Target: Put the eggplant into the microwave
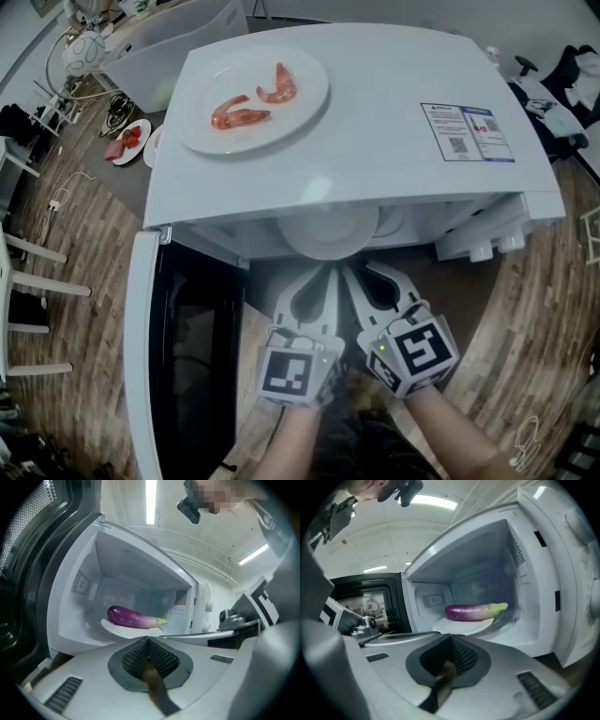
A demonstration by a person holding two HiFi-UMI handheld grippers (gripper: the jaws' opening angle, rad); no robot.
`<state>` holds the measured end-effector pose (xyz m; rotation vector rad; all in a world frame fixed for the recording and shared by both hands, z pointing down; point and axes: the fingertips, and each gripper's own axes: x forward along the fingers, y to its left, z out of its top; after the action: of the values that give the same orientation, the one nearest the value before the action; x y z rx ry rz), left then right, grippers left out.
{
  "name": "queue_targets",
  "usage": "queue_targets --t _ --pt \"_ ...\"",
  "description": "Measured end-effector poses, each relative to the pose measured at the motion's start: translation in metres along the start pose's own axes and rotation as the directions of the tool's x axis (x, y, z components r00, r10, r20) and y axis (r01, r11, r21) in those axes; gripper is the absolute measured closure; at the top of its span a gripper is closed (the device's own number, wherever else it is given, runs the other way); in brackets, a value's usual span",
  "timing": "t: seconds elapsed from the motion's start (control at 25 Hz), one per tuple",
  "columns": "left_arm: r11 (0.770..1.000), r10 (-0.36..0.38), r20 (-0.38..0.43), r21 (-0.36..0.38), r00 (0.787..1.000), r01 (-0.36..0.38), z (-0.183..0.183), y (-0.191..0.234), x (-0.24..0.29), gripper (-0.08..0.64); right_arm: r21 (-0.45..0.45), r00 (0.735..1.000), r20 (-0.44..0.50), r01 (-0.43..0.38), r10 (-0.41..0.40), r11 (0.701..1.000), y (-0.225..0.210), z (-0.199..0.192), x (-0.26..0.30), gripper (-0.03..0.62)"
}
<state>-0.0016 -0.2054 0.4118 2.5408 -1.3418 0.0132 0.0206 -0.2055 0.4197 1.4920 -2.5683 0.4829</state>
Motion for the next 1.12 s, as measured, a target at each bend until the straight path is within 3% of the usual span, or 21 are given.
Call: queue_targets --t 1.12 --pt "0.999 0.025 -0.013 -0.028 1.000 -0.025 0.004 0.013 0.019 0.560 0.044 1.000 -0.027 -0.015 0.016 0.999 -0.011 0.002 0.020 0.588"
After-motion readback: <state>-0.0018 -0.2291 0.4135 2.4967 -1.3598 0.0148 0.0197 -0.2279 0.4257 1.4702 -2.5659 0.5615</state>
